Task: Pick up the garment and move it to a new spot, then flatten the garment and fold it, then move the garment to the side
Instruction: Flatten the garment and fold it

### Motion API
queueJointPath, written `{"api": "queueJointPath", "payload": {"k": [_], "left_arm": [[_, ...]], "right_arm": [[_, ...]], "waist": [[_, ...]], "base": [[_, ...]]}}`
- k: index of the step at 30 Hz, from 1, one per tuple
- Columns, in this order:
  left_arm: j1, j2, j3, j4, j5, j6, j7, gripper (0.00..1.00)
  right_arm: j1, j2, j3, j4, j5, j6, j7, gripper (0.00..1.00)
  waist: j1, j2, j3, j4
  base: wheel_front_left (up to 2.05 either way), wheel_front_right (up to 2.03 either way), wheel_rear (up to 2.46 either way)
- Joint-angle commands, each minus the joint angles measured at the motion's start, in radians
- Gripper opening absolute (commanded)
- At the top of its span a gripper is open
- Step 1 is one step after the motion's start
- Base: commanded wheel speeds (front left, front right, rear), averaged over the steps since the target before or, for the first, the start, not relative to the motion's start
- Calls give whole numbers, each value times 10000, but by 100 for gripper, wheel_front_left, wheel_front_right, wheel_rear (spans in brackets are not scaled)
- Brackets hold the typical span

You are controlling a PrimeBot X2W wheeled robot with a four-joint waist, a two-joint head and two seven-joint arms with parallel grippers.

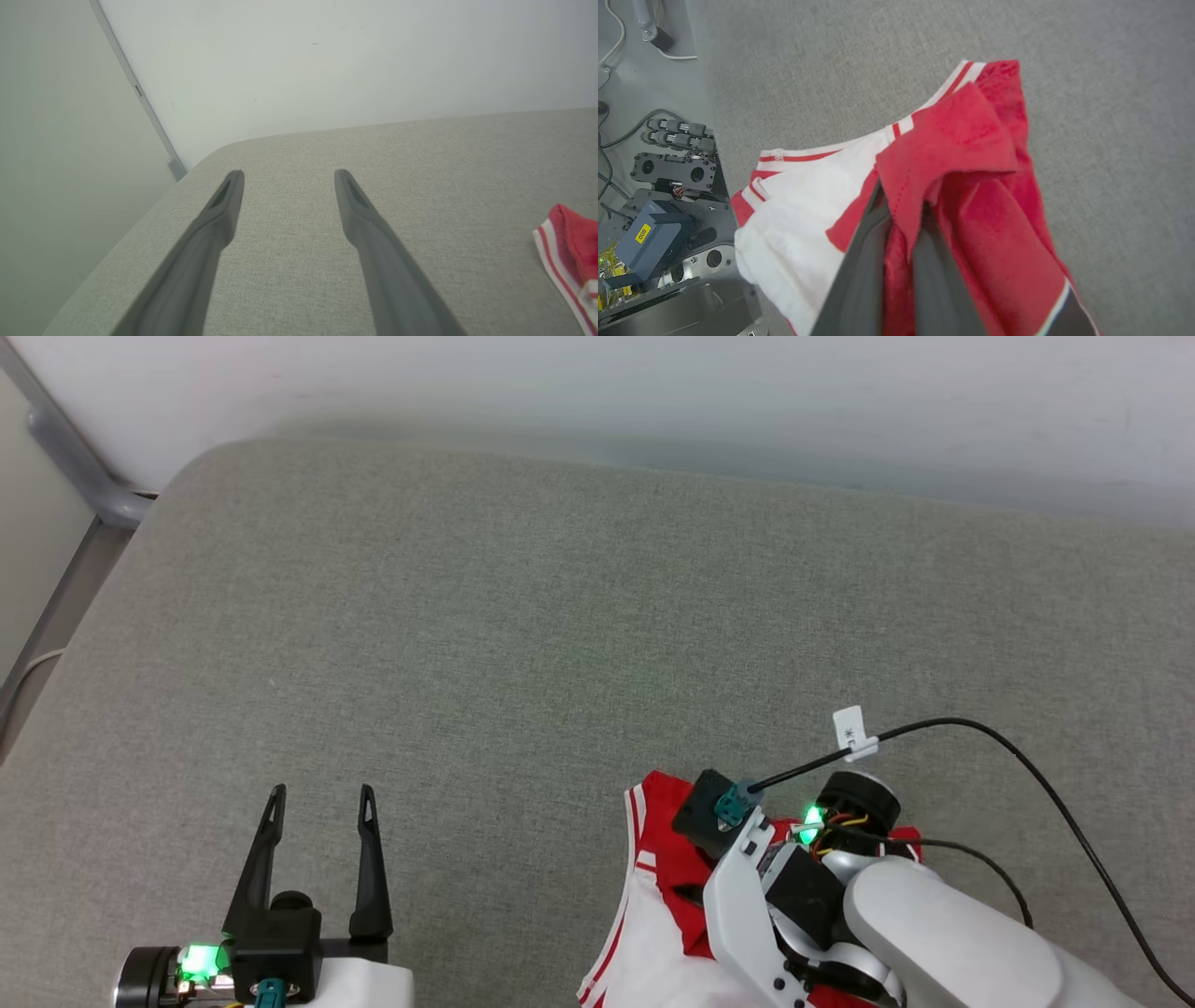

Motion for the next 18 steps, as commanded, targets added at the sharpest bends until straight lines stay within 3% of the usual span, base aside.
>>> {"api": "queueJointPath", "payload": {"k": [1,6,10,11,12,18], "left_arm": [[-84,-35,-21,18,18,-6,-45,100],[-205,-74,-93,70,27,3,-45,100],[-132,-50,-38,87,6,75,-45,100],[-90,-33,-9,105,-2,72,-45,100],[-53,-15,0,113,-4,89,-45,100],[57,74,16,126,24,60,-45,100]], "right_arm": [[-134,69,113,230,150,-9,-38,0],[-271,171,867,1625,238,-12,-167,0],[-304,303,1247,2017,614,-11,-615,0],[-310,325,1291,1984,727,-11,-768,37],[-350,325,1325,1906,785,-11,-961,100],[-478,-45,929,1055,675,-12,-2433,100]], "waist": [[-1,-1,38,28],[-1,-1,124,95],[-1,-1,84,-3],[-1,-1,42,-50],[-1,-1,-3,-103],[-1,-1,-345,-411]], "base": [[0,0,0],[0,0,0],[0,0,0],[0,0,0],[0,0,0],[0,0,0]]}}
